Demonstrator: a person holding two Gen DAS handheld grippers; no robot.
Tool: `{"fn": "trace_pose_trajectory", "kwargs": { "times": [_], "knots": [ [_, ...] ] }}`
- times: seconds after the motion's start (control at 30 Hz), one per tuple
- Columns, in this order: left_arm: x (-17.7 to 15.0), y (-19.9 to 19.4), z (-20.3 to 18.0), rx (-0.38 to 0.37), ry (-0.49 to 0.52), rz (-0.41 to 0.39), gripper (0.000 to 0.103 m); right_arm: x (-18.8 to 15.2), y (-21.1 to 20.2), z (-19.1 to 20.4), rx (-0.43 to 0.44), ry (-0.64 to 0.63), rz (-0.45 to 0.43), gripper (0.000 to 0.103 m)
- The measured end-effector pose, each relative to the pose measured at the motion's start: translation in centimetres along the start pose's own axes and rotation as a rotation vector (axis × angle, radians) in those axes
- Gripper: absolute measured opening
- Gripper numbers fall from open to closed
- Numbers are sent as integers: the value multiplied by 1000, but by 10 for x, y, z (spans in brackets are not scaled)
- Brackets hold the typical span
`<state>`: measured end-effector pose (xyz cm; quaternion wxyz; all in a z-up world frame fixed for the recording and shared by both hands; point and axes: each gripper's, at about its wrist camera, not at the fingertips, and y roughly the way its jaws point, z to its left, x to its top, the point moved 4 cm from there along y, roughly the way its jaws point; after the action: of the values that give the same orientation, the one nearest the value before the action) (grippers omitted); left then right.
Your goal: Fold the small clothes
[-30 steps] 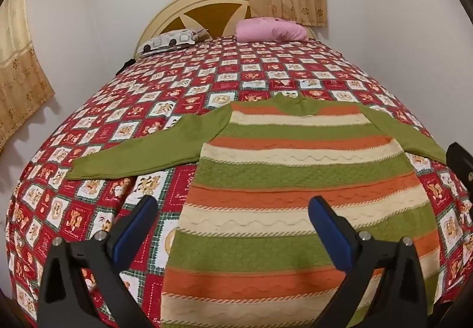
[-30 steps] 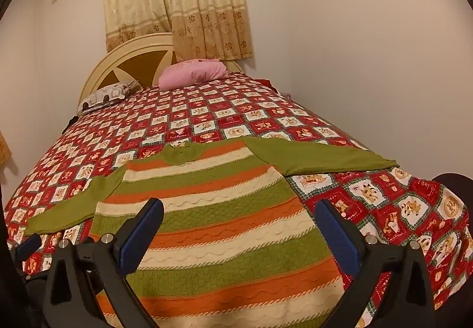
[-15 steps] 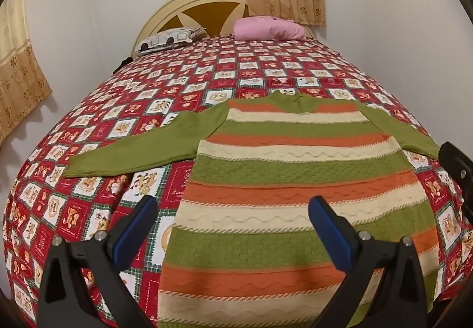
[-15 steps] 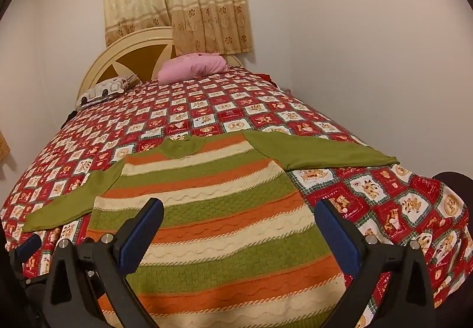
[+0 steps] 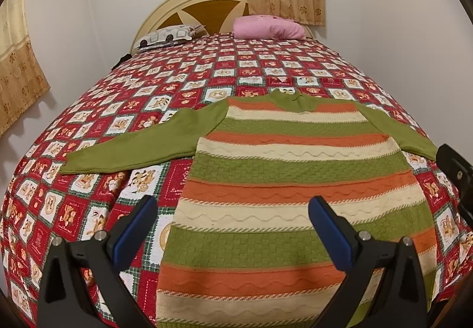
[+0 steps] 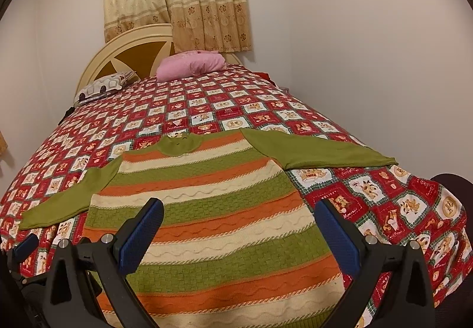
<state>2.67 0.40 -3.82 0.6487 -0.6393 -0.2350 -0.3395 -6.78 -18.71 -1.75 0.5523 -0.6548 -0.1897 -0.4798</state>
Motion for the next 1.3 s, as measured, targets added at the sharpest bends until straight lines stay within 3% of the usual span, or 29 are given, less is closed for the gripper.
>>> {"fn": "trace_pose_trajectory", "kwargs": {
  "times": [1.3],
  "knots": [
    [-1, 8, -7, -6, -18, 22, 103, -7, 15, 4, -20, -14, 28, 102]
  ]
}}
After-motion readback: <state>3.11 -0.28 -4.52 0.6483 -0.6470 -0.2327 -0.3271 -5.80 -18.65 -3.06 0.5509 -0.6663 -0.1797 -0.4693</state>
